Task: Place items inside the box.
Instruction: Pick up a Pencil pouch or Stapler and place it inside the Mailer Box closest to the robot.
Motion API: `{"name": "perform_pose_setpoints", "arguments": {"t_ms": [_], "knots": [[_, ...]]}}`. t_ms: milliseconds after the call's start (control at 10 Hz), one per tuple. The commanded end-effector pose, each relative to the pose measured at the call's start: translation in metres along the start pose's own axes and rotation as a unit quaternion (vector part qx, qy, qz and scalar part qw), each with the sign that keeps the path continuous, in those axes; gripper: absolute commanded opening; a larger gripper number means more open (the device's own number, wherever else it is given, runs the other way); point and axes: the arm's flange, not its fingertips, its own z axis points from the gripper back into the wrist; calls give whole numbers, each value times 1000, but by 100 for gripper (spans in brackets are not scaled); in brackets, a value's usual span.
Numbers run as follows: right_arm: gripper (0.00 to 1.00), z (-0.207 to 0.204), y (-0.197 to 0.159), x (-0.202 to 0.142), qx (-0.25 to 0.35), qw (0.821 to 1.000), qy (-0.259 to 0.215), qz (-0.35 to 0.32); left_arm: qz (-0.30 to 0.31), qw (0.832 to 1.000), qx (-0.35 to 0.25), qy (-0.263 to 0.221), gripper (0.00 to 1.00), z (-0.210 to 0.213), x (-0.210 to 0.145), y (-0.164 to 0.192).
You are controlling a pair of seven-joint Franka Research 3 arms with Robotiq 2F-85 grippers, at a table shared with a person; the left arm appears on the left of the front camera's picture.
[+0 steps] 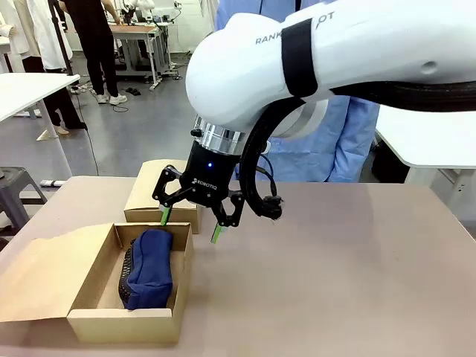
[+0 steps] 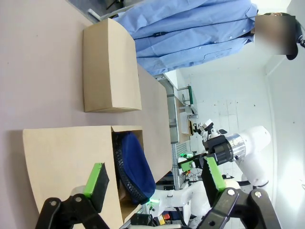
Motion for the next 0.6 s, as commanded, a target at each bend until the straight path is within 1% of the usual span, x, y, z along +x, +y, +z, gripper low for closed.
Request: {"name": "perform_pose_setpoints", "arguments": {"t_ms": [0, 100, 200, 300, 400, 500], "knots": [[100, 36, -32, 5, 69, 997, 3, -20, -9, 1000, -11, -5, 100, 0, -1, 0], [100, 78, -81, 16, 167, 985, 13, -26, -9, 1000, -11, -5, 100, 0, -1, 0], [100, 110, -136, 25, 244, 969, 32, -33, -9, 1000, -11, -5, 100, 0, -1, 0], [100, 134, -190, 36, 315, 946, 76, -19, -9, 1000, -11, -5, 100, 0, -1, 0], [100, 150, -242, 47, 348, 933, 94, -15, -9, 1000, -11, -5, 100, 0, -1, 0], [100, 163, -294, 57, 400, 908, 119, 26, -9, 1000, -11, -5, 100, 0, -1, 0]]}}
